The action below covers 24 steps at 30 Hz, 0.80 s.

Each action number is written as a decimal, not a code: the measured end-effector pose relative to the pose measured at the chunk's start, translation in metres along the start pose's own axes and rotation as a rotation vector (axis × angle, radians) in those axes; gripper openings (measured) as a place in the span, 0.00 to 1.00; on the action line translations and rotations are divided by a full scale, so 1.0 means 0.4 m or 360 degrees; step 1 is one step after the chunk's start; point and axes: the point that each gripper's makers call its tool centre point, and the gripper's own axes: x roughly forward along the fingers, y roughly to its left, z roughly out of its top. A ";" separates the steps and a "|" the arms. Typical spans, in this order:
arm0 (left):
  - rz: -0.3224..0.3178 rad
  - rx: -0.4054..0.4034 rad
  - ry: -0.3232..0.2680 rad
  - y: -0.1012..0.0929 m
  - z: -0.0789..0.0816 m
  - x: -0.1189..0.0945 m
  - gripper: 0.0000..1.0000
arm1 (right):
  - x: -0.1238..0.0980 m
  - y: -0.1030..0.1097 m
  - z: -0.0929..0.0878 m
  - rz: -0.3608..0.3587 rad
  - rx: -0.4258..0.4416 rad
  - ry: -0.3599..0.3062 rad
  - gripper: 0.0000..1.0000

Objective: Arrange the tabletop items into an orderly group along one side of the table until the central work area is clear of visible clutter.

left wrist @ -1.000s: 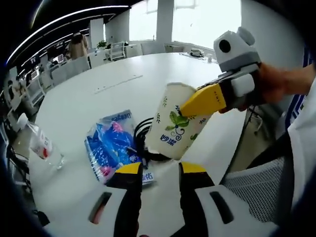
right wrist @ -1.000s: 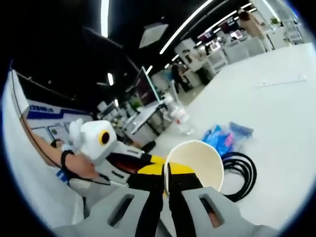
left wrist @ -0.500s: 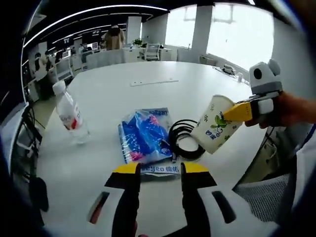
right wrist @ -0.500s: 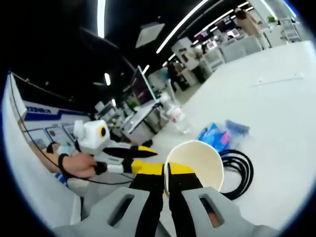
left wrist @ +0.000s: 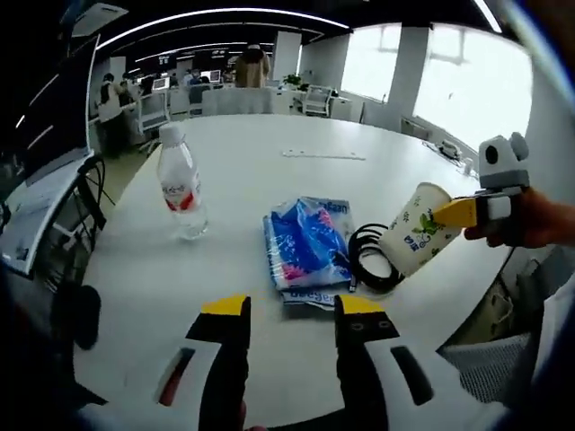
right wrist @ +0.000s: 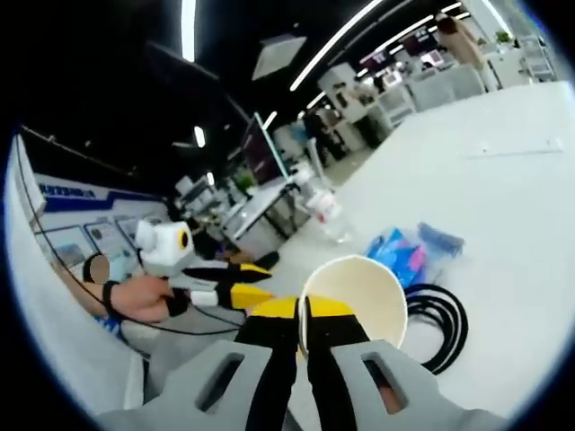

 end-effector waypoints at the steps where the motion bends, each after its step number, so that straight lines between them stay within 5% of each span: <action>1: 0.0009 -0.0008 -0.0001 0.004 -0.003 -0.002 0.36 | 0.007 -0.001 0.003 0.0002 -0.0014 0.0014 0.00; 15: 0.0088 -0.0118 -0.0053 0.053 0.006 -0.013 0.38 | 0.103 -0.009 0.040 0.0036 -0.0249 0.0219 0.00; 24: 0.0074 -0.0136 -0.0062 0.056 0.024 -0.008 0.39 | 0.192 -0.011 0.035 0.0051 -0.0497 0.0443 0.00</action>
